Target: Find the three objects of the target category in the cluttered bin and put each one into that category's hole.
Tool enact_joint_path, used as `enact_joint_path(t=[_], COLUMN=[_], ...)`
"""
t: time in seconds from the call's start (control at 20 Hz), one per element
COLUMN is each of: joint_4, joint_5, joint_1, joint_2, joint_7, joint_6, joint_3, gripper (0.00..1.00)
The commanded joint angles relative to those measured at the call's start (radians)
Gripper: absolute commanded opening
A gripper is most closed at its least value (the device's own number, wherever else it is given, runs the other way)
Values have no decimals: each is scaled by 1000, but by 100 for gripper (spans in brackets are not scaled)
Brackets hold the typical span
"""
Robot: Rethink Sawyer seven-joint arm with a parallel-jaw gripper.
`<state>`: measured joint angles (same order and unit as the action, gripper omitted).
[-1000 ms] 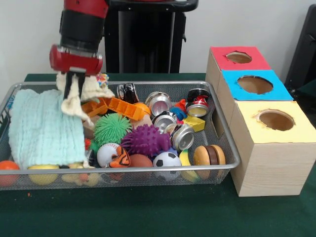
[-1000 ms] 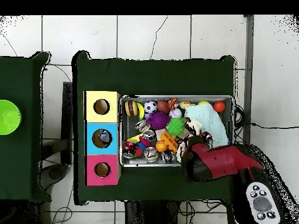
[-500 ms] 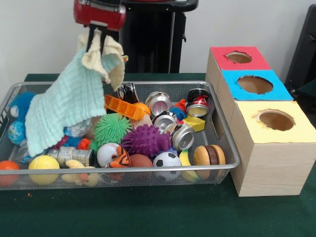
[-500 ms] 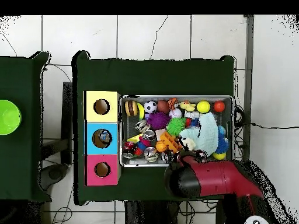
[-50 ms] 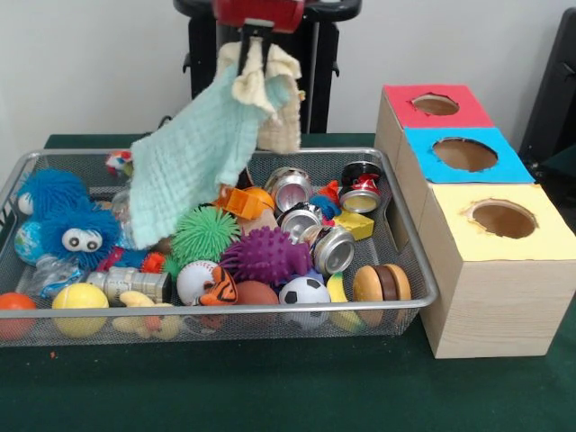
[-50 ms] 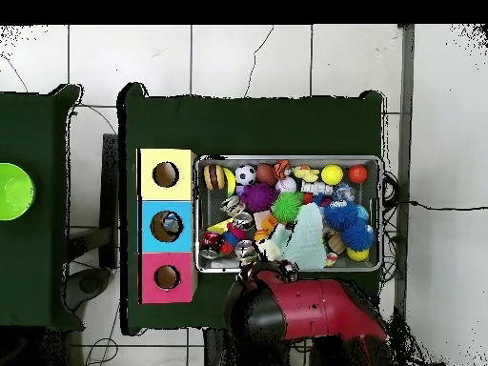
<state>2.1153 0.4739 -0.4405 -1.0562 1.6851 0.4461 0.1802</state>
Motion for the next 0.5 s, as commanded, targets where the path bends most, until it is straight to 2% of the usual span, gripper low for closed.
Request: enact_joint_path(t=[0.05, 0.15, 0.4, 0.5], joint_4=[133, 120, 74, 78], joint_5=[-210, -220, -160, -167], joint_1=[69, 91, 70, 62], joint_2=[-132, -117, 9, 7], joint_7=[143, 151, 105, 95], joint_6=[53, 36, -94, -94], joint_3=[96, 78, 64, 72], gripper=[0, 0, 0, 0])
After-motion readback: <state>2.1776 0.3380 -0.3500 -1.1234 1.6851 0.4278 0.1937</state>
